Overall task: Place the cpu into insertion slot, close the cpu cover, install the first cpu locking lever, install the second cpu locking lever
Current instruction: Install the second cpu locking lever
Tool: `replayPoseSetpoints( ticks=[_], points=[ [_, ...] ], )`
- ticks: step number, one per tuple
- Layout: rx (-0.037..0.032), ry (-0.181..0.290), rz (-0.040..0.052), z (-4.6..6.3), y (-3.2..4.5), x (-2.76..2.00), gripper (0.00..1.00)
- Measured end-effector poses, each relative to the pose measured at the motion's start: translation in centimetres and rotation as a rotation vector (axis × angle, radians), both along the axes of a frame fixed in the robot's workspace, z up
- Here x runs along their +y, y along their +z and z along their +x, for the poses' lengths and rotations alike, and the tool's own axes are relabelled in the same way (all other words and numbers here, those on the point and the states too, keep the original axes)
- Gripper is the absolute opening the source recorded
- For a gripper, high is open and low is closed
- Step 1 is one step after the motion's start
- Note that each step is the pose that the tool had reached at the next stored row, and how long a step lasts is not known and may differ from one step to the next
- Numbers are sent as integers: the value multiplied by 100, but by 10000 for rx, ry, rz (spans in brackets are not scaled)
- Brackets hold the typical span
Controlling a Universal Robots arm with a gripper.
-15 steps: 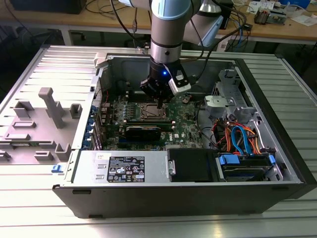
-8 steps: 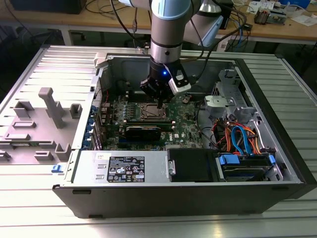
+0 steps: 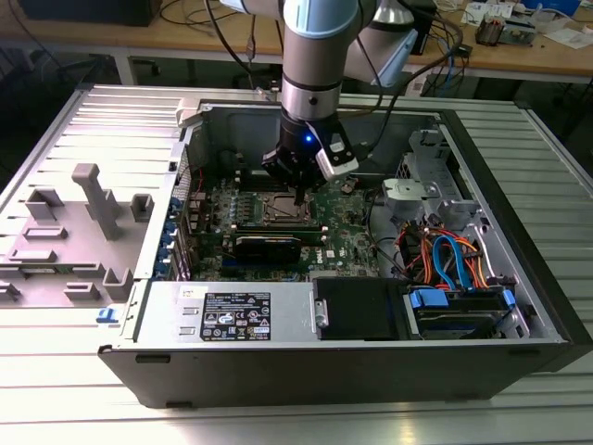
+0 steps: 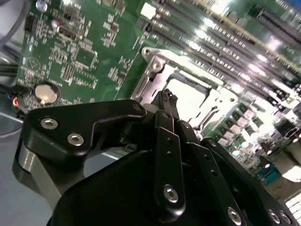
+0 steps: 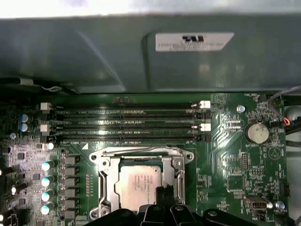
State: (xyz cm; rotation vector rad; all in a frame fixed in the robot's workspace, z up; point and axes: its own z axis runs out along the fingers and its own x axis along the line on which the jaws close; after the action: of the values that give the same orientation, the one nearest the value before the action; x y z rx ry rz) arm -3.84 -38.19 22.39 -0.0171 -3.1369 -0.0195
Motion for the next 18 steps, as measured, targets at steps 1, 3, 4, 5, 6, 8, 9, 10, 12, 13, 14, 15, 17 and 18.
replayPoseSetpoints(
  ticks=[1,3,4,5,6,8,9,10,12,13,14,15,17,18],
  points=[
    [0,0,0,0,0,-16,11],
    [1,0,-1,0,0,-50,11],
    [1,0,-1,0,1,-71,11],
    [0,0,-2,0,0,-82,11],
    [1,-1,-2,-1,1,-91,11],
    [1,0,-1,0,26,-92,11],
    [1,0,-1,0,41,-92,11],
    [1,0,-2,0,52,-92,11],
    [0,0,0,0,53,-91,11],
    [0,1,-1,0,54,-92,11],
    [1,4,-3,0,55,-95,11],
    [1,7,-3,0,54,-107,11],
    [1,6,-2,0,54,-135,11],
    [1,7,-2,0,54,-149,11]
  ],
)
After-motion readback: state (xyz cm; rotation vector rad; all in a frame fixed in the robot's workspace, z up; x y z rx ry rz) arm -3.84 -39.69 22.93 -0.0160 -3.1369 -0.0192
